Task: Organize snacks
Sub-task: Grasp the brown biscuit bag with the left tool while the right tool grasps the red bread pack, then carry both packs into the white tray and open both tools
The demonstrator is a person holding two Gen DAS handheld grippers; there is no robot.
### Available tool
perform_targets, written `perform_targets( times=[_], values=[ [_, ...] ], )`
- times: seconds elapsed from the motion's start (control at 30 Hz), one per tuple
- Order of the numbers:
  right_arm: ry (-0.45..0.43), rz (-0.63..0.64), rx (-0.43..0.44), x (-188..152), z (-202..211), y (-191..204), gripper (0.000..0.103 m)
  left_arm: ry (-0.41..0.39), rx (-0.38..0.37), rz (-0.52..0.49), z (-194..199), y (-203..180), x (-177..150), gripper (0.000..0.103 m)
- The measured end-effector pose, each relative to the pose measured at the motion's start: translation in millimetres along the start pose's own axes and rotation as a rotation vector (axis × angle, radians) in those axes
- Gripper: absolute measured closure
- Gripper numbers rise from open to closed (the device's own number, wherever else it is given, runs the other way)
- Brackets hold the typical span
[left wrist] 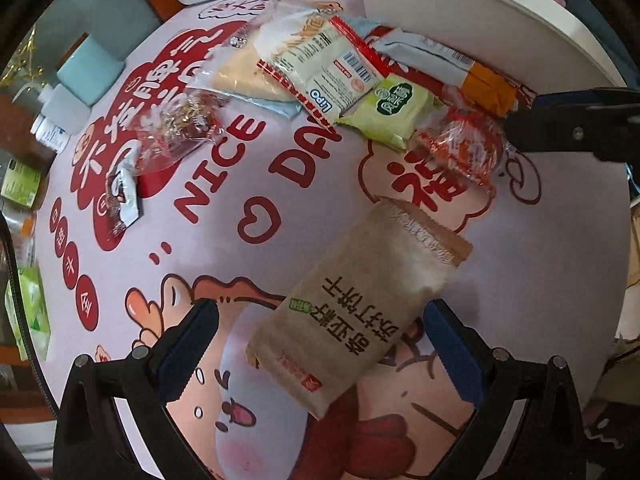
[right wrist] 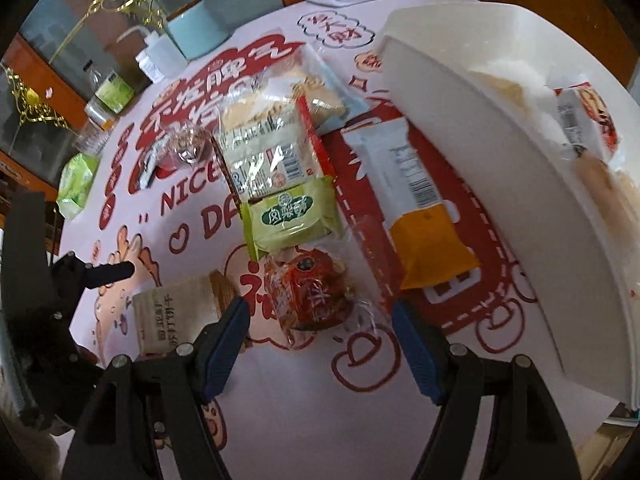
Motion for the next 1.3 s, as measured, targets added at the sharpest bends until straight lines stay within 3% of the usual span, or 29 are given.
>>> perform_targets(
  times=[0.27,0.4,0.5,0.63,0.8,0.83,1.07,1.3],
  values=[
    [0.014,0.039,-0.056,-1.3,-18.2,6.3,0.033,0.013,-0.052,0.005,-15.7,6.7,-1.4,0.001],
    [-0.002,0.073,-0.076,-3.8,-19.4,9.6,0.036,0.018,-0.107,0.075,-22.6,19.1,-5.6,0.001],
    [-0.013,0.091,-0.08,-5.7,-18.5,11.2,0.038,0.02,-0.117,0.127,-22.2,25.4,-7.7,0.009],
    [-0.021,0.097,-0.057,-8.1,-14.3,11.3,0.045,0.022,-0.106,0.163,-15.9,29.3,-5.1,0.036],
    [-0.024,0.112,-0.039,-15.9,-4.5,11.2,0.051,0.037,-0.09,0.221,-13.3,27.0,-5.5,0.039],
    [-0.028,0.115,-0.035,-17.6,-1.6,10.9,0.051,0.035,-0.088,0.239,-10.9,25.6,-6.7,0.044],
    [-0.093,0.153,0.005,-23.7,32.6,11.3,0.052,-0.007,-0.07,0.33,21.0,17.9,-10.6,0.044],
    [-0.183,0.165,0.045,-23.7,81.2,-2.5,0.052,-0.109,-0.079,0.394,68.1,3.0,2.5,0.044]
  ],
)
Point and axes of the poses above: each gripper's, at about its wrist camera, not at the fingertips, and z roughly against the way its jaws point, y to its left, x to its top, the point moved 1 cm from there along -z, roughly the way its jaws point, and after that the axes turned 12 degrees about -z, right-handed, at the moved point
